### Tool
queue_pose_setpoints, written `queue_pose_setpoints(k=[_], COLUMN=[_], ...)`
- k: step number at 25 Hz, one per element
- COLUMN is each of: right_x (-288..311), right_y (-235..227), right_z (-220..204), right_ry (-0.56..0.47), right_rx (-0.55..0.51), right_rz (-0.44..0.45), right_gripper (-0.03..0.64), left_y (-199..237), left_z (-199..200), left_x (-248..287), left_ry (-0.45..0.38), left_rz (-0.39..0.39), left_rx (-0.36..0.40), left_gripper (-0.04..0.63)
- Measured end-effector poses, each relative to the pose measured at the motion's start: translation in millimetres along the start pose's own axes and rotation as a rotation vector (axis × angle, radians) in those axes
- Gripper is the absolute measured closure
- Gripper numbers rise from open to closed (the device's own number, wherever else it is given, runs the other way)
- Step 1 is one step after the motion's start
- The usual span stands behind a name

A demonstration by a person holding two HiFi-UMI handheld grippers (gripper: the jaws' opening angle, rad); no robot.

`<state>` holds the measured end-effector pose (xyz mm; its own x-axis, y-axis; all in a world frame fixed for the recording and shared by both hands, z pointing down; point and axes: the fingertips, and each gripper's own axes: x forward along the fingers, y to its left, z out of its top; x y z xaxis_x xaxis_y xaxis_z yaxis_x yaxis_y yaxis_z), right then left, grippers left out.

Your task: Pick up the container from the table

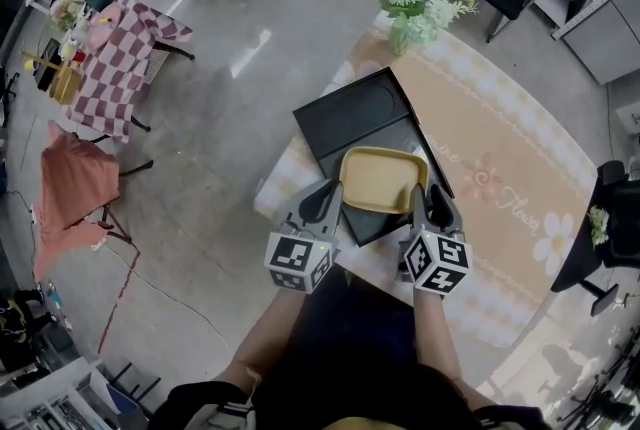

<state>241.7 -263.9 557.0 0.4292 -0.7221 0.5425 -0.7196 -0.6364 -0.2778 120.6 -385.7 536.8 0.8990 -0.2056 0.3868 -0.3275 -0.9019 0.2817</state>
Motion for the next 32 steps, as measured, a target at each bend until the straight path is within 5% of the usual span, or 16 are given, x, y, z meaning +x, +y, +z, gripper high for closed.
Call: queue_pose_setpoints(k=[16, 20, 32], right_x=[13, 14, 12], right_y=[-3, -9, -8], right_z=[-13, -14, -10], right_ry=[0.102, 0.105, 0.083], right_rx=[-0.003, 0.012, 0.095], right_rz=[-0.053, -0.081, -0.053], right_gripper=[0.527, 0.585, 0.594], left_y=[17, 18, 15], left_z=[1, 0, 0], left_x=[5, 6, 2], left_ry=[0.002, 0.004, 0.005], left_rz=[0.012, 0.013, 0.022], left_rx=[-0.038, -0.042, -0.035], left_gripper=[0.569, 0.569, 0.569])
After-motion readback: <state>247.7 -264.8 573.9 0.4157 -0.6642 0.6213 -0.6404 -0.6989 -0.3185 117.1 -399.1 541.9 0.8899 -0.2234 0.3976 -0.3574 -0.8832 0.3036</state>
